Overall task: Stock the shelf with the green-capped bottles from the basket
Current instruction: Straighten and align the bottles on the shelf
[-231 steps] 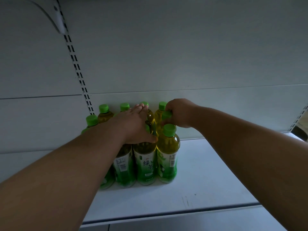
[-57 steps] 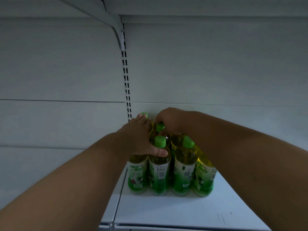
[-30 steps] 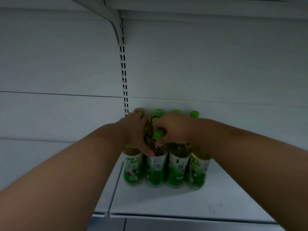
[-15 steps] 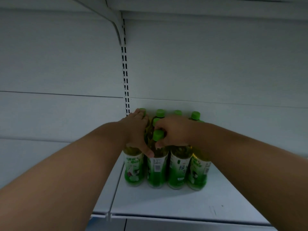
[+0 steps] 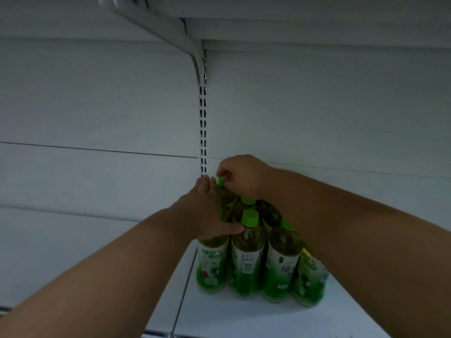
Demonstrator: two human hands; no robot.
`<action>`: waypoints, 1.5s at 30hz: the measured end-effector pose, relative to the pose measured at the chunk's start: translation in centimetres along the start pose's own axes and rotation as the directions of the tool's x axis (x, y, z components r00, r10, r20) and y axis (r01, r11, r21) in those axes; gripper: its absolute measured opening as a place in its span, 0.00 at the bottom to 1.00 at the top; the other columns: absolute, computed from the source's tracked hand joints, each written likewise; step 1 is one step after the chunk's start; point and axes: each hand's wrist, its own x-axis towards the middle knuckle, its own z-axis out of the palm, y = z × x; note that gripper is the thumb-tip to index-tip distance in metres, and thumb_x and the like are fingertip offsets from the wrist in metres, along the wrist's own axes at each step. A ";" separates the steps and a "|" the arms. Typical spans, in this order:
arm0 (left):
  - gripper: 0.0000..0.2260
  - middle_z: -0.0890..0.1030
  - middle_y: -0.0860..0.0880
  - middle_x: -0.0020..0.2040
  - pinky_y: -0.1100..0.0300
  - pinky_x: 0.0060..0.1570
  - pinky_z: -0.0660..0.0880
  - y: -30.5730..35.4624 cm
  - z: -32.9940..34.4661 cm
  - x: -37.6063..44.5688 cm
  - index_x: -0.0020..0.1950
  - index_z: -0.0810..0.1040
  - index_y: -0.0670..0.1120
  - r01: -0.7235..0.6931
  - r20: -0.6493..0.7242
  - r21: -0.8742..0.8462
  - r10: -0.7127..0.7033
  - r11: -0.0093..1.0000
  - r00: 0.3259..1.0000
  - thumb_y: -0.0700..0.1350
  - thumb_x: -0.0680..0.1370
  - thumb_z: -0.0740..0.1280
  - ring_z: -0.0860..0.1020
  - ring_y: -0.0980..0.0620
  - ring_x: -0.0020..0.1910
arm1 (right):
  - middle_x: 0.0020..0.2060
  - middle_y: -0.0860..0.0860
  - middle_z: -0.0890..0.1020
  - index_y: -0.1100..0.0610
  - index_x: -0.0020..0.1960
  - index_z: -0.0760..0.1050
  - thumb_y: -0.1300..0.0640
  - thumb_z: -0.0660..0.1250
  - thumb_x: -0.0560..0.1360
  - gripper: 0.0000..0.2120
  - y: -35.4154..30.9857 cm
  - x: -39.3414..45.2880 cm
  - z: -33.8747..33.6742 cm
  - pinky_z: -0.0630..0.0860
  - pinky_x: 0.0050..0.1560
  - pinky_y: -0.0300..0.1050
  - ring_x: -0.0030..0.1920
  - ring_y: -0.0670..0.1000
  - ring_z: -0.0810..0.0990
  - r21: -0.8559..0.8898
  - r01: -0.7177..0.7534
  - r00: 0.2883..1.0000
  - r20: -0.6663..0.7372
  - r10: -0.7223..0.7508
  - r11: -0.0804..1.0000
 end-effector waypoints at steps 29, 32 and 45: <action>0.63 0.39 0.51 0.82 0.51 0.77 0.41 -7.1 16.7 -0.8 0.81 0.36 0.53 -0.052 0.075 -0.194 0.067 0.980 0.995 0.82 0.58 0.62 0.39 0.49 0.80 | 0.41 0.48 0.76 0.54 0.46 0.75 0.40 0.69 0.75 0.17 0.8 3.1 4.2 0.66 0.42 0.45 0.45 0.51 0.75 -0.119 0.079 0.995 0.076 -0.071 0.990; 0.62 0.40 0.49 0.82 0.54 0.76 0.38 -7.0 18.6 -0.5 0.81 0.37 0.51 -0.068 0.044 -0.193 0.078 0.979 0.996 0.83 0.60 0.59 0.39 0.51 0.79 | 0.42 0.49 0.77 0.56 0.48 0.76 0.38 0.69 0.74 0.20 0.8 3.1 4.5 0.68 0.42 0.45 0.45 0.51 0.75 -0.115 0.062 0.996 0.066 -0.054 0.991; 0.60 0.35 0.49 0.80 0.53 0.78 0.39 -7.3 19.9 -0.5 0.80 0.33 0.48 -0.097 0.042 -0.075 0.100 0.992 0.994 0.85 0.62 0.49 0.34 0.53 0.78 | 0.39 0.49 0.71 0.57 0.46 0.73 0.40 0.68 0.76 0.19 0.0 2.9 4.1 0.63 0.42 0.44 0.45 0.50 0.71 -0.189 0.049 0.993 0.115 -0.027 0.981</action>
